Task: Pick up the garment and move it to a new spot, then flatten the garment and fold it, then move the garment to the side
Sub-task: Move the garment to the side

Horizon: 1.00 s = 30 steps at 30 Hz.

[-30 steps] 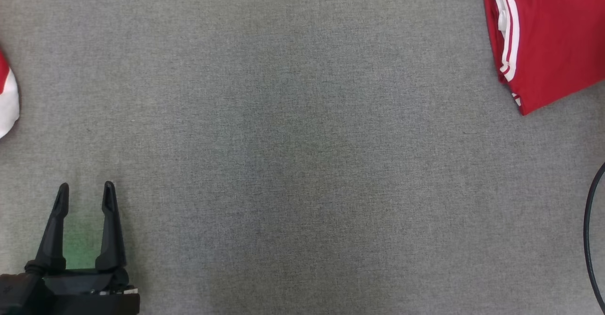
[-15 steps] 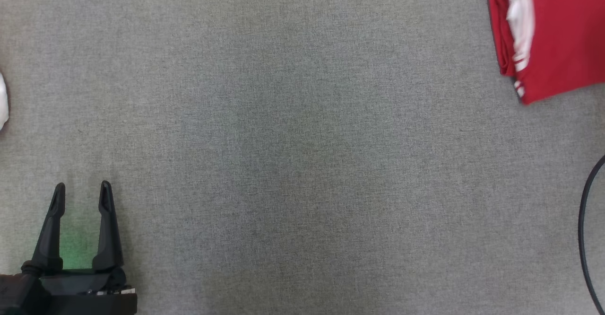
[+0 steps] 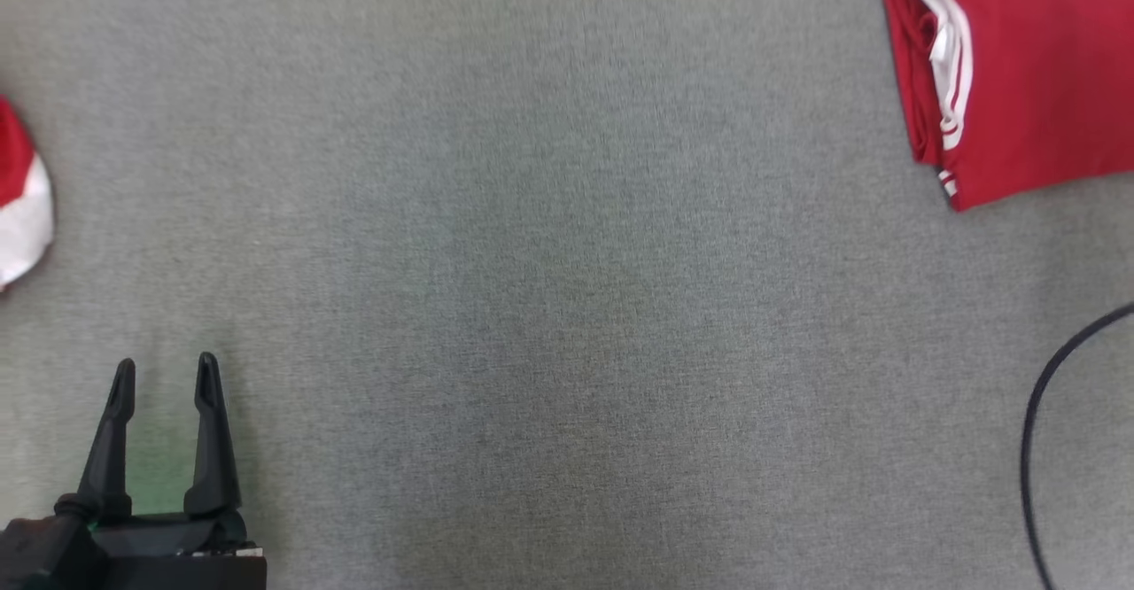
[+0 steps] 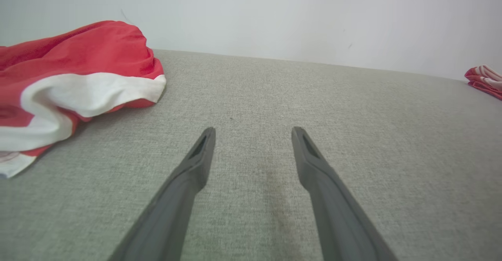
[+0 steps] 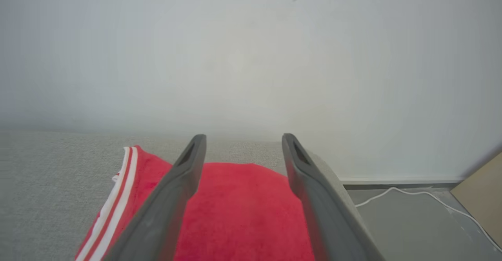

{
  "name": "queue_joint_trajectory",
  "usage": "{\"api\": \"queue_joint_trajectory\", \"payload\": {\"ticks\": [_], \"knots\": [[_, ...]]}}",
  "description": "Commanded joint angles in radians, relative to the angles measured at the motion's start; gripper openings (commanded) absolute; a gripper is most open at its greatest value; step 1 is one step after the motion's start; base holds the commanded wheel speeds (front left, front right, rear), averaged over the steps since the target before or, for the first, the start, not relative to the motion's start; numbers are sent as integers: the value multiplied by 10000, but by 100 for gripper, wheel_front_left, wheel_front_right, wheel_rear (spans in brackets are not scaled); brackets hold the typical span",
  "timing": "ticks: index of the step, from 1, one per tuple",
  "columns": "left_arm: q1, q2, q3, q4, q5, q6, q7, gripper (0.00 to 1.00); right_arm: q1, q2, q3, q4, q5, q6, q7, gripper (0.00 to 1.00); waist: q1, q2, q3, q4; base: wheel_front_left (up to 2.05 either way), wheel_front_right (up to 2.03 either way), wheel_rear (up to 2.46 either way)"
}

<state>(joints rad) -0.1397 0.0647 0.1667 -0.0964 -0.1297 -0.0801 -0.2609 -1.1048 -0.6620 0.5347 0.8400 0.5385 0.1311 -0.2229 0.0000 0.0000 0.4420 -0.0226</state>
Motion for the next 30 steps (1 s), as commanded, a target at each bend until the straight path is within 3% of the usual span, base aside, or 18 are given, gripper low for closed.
{"api": "queue_joint_trajectory", "payload": {"ticks": [1, 3, 11, 30], "knots": [[158, -24, 5, 61, -78, 23, -44, 100, 275, 57, -17, -131, 144, -6, -109, 100, 0, 0, -384, 121, 0, 0, 0], [411, -99, -212, 366, -233, 111, -44, 100, 1715, 482, -421, -1024, 533, -6, -393, 100, 0, 0, -1249, 431, 0, 0, 0], [796, -132, -410, 677, -335, 203, -44, 100, 3814, 1515, -1287, -2182, 35, -6, -427, 100, 0, 0, -2416, 520, 0, 0, 0], [1285, -137, -677, 1158, -492, 466, -44, 100, 7072, 3348, -2187, -4224, -708, -6, -431, 100, 0, 0, -3819, 744, 0, 0, 0]]}}
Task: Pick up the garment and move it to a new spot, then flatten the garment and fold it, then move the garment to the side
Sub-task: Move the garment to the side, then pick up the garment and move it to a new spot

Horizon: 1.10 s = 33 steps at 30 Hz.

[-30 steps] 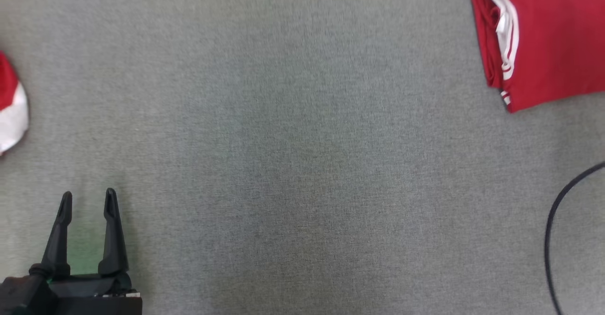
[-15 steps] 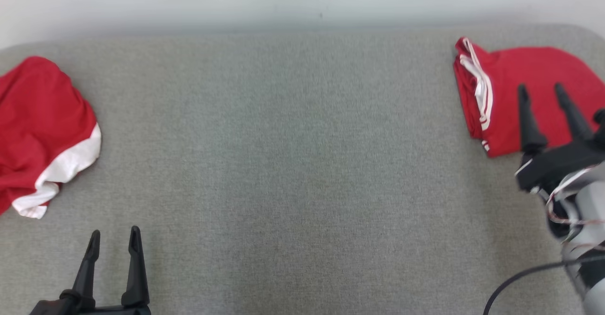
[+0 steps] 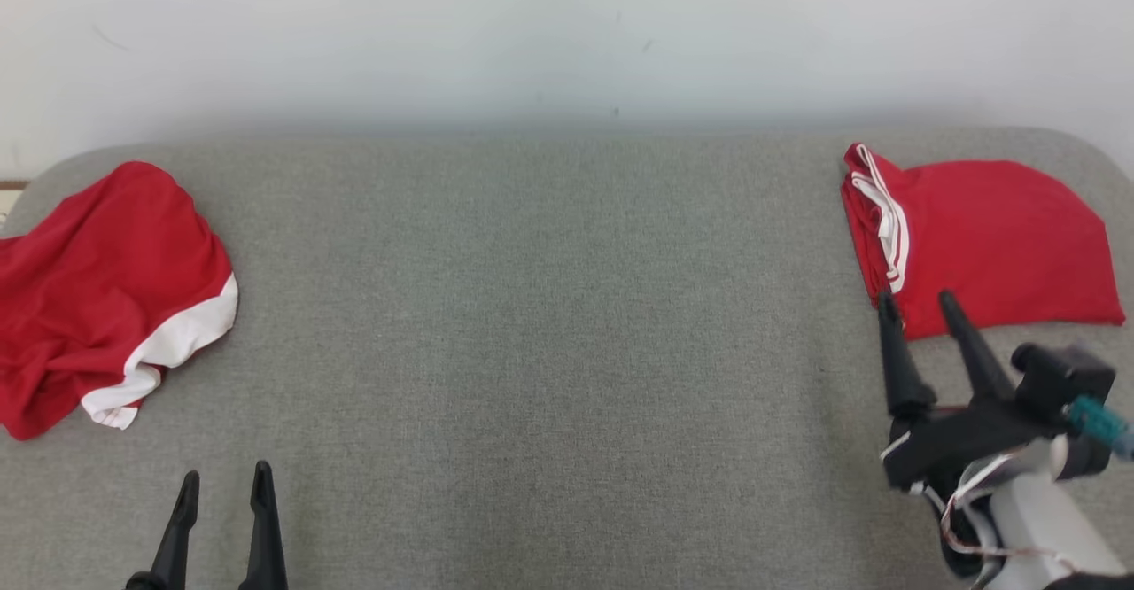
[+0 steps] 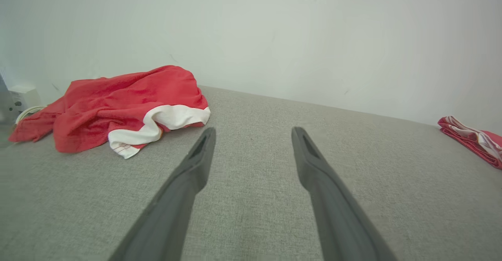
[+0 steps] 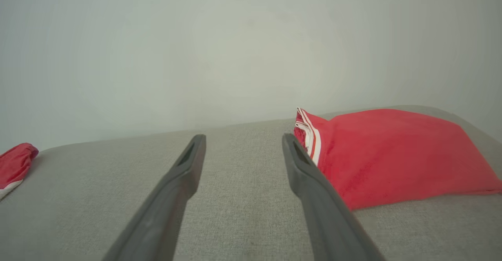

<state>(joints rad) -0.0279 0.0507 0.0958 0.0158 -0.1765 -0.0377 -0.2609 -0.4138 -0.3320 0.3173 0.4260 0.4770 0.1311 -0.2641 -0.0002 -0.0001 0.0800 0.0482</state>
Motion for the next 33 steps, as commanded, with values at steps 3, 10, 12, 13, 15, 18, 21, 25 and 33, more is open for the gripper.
{"api": "queue_joint_trajectory", "payload": {"ticks": [3, 10, 12, 13, 15, 18, 21, 25, 33], "knots": [[314, 4, 72, 73, -36, 79, -44, 100, 777, 367, -116, -421, -209, -6, -18, 100, 2, 1, -389, 18, 0, 0, 0], [588, 2, 130, 54, -55, 156, -44, 100, 1974, 860, -653, -1147, -1043, -6, -19, 100, 2, 1, -704, -62, 0, 0, 0], [703, 2, 167, 27, -67, 205, -44, 100, 2407, 1119, -841, -1391, -1384, -6, -11, 100, 2, 1, -809, -126, 0, 0, 0], [745, 3, 169, 30, -67, 200, -44, 100, 2513, 1179, -906, -1466, -1512, -6, 7, 100, 2, 1, -837, -138, 0, 0, 0], [761, 3, 187, 21, -87, 211, -44, 100, 2719, 1341, -971, -1643, -1701, -6, 44, 100, 2, 1, -874, -176, 0, 0, 0], [791, 3, 208, 53, -96, 237, -44, 100, 2967, 1465, -1087, -1894, -1958, -6, 93, 100, 2, 1, -906, -218, 0, 0, 0], [823, 3, 222, 36, 73, 303, -44, 100, 3232, 1621, -1242, -2195, -2174, -6, 176, 100, 2, 1, -945, -241, 0, 0, 0], [835, 1, 260, 37, 172, 321, -44, 100, 3378, 1711, -1332, -2354, -2316, -6, 226, 100, 2, 1, -964, -243, 0, 0, 0], [866, 2, 239, 59, 184, 340, -44, 100, 3514, 1868, -1483, -2429, -2535, -6, 322, 100, 2, 1, -988, -233, 0, 0, 0]]}}
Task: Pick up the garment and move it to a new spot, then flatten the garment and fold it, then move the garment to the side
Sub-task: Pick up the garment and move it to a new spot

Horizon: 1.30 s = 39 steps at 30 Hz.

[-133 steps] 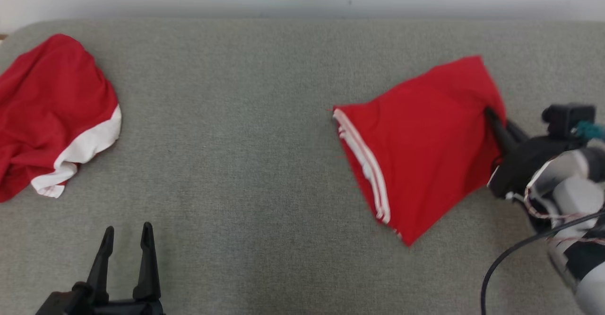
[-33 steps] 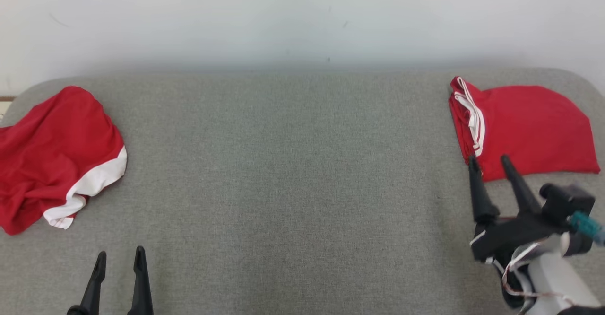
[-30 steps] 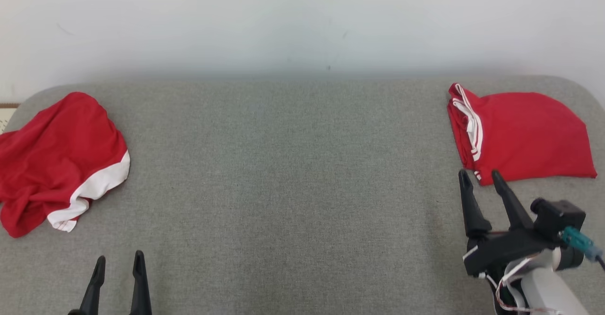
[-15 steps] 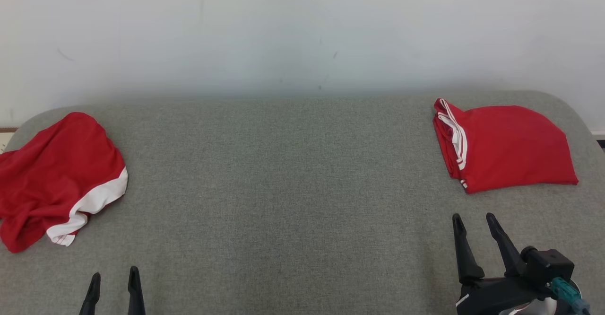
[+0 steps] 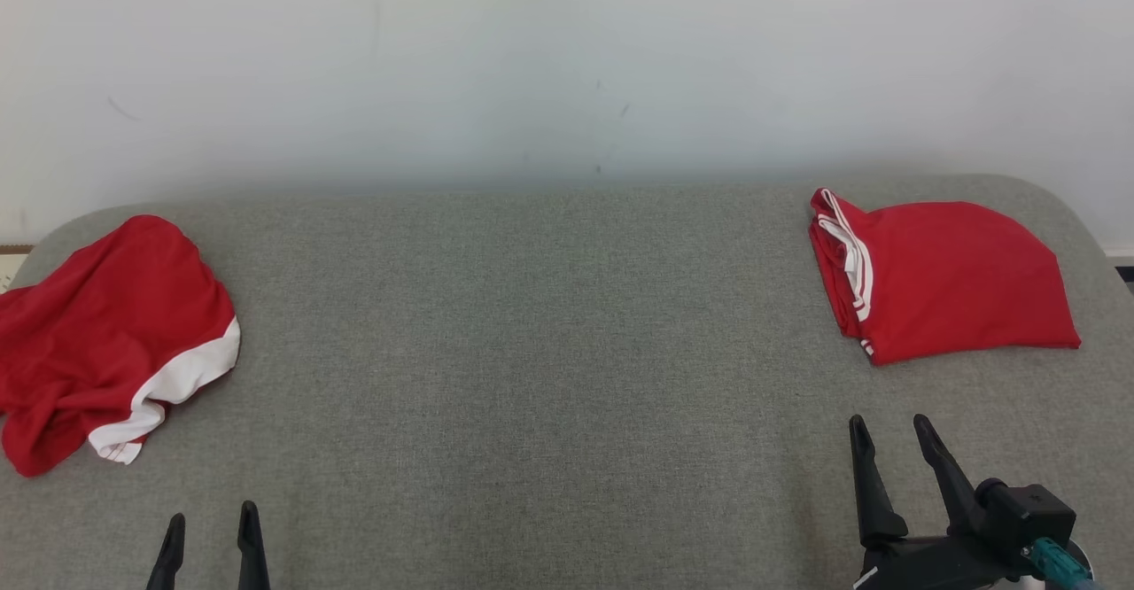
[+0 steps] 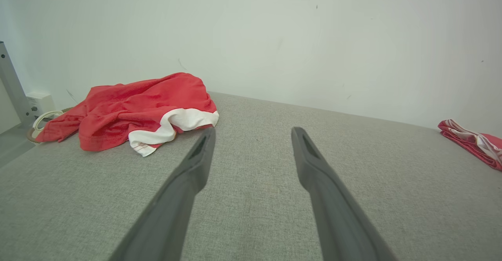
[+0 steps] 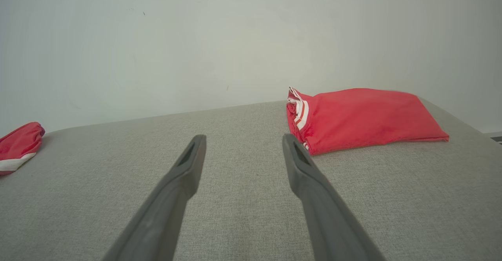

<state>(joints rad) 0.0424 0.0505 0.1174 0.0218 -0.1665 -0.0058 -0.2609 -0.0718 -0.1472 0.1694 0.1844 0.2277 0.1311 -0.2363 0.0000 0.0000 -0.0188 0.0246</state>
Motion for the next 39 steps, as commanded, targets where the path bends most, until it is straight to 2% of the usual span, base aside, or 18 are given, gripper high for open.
{"api": "queue_joint_trajectory", "payload": {"ticks": [1, 11, 32, 39], "knots": [[164, 4, 30, 0, 89, 17, -44, 100, 95, 20, -17, -3, -55, -6, 48, 100, 0, 0, -3, 9, 0, 0, 0], [128, 4, 67, 74, 98, -9, -44, 100, 184, 66, -100, 73, -68, -6, 5, 100, 0, 0, -3, 390, 0, 0, 0], [234, 4, 130, 114, 42, 11, -44, 100, 73, 26, 181, 395, 128, -6, -119, 100, 0, 0, -20, 3001, 0, 0, 0], [286, 19, 178, 119, 30, 3, -44, 100, -33, 102, 367, 510, 172, -6, -167, 100, 0, 0, -72, 3636, 0, 0, 0]]}}
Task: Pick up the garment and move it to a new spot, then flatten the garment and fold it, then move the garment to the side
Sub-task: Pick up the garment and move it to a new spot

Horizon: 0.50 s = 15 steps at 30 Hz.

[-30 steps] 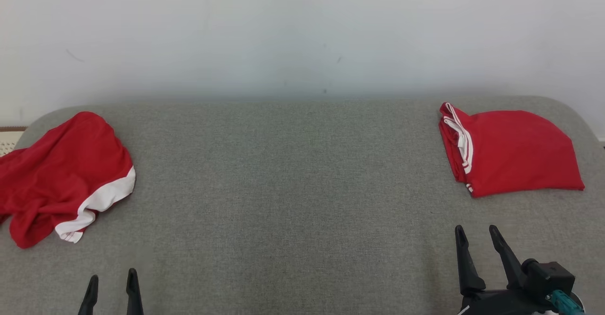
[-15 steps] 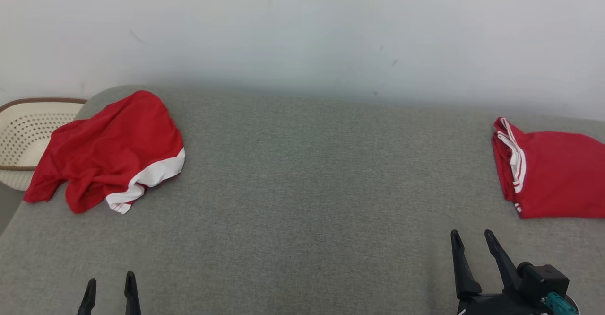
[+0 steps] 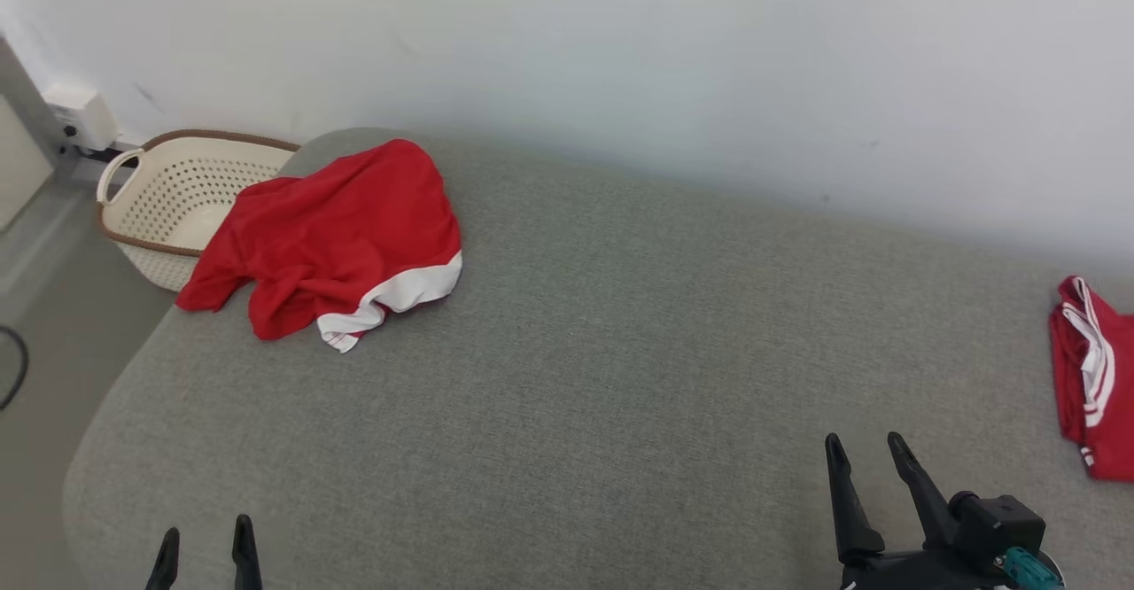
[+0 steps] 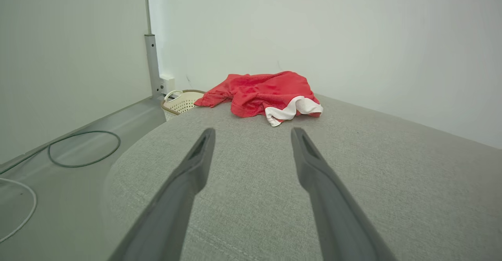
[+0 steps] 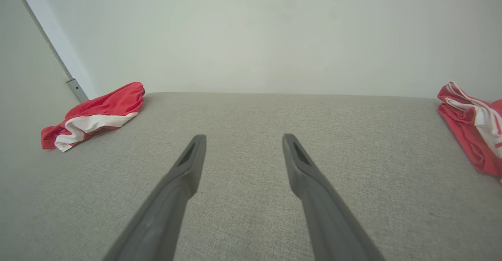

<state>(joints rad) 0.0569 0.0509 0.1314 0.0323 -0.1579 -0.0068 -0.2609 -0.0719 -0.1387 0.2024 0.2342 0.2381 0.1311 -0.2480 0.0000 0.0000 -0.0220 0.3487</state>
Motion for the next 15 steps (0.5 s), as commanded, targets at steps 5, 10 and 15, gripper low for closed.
{"api": "queue_joint_trajectory", "payload": {"ticks": [5, 10, 15], "knots": [[144, 32, 27, 42, -30, 14, -44, 100, -146, 50, 135, 109, 97, -6, -87, 100, 0, 0, -63, 861, 0, 0, 0], [176, 44, 28, 34, 0, 62, -44, 100, -165, 62, 166, 197, 78, -6, -99, 100, 0, 0, -64, 1290, 0, 0, 0], [200, 58, 41, 64, 72, 123, -44, 100, -229, 68, 220, 258, 78, -6, -131, 100, 0, 0, -22, 1542, 0, 0, 0]]}}
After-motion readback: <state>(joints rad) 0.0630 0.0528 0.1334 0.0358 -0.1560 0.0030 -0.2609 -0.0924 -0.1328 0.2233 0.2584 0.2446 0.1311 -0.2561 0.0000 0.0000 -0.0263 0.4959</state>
